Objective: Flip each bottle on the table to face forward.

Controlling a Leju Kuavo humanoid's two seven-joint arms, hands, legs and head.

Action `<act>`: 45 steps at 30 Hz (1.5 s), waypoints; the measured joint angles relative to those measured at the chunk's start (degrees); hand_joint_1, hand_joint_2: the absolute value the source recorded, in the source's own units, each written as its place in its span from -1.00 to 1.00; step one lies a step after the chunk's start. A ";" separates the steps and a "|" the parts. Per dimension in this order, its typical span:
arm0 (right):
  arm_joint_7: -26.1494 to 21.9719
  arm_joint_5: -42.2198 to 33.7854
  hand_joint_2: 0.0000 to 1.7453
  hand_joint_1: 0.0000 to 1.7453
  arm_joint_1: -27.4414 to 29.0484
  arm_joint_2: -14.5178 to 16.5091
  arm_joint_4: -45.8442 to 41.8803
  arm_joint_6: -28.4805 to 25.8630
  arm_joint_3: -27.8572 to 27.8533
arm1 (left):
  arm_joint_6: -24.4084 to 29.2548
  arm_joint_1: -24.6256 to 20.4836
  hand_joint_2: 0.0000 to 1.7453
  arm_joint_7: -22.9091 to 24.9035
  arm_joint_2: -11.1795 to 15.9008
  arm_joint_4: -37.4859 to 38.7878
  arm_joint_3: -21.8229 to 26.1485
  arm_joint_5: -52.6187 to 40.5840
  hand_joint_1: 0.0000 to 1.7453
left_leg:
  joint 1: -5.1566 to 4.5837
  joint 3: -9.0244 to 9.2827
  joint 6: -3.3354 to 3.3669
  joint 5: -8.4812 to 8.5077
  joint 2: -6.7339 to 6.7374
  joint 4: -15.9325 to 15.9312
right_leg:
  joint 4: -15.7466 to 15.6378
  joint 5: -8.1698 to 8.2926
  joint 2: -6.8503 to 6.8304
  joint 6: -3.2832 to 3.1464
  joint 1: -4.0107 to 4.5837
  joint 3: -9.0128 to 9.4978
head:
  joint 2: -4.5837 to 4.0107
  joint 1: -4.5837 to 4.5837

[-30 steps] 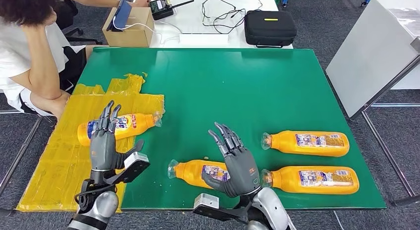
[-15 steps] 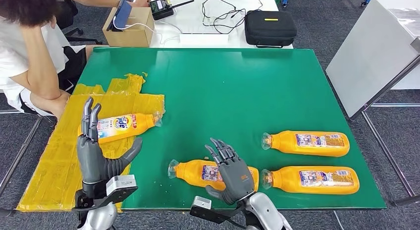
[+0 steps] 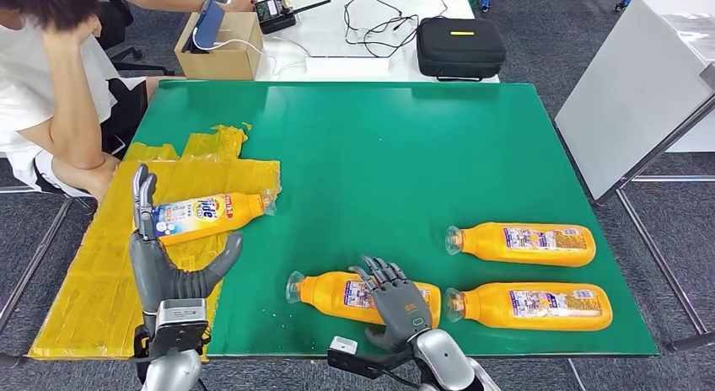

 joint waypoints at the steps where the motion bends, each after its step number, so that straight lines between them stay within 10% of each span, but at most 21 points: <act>1: 0.20 0.20 1.00 -1.00 -0.17 -0.02 0.29 0.03 0.02 | -0.34 0.00 1.00 0.11 0.02 0.00 -0.07 0.31 -1.00 | 0.00 0.01 0.00 0.00 0.01 0.00 | 0.00 0.00 0.00 0.00 0.00 0.01 | 0.00 0.00; 45: 7.26 5.80 1.00 -1.00 -0.56 0.22 1.43 1.28 -1.30 | -4.80 0.87 1.00 0.76 0.04 0.07 0.32 4.71 -1.00 | -0.01 0.13 0.06 0.04 -0.01 0.00 | -0.01 0.04 0.00 0.04 -0.01 0.09 | 0.00 0.01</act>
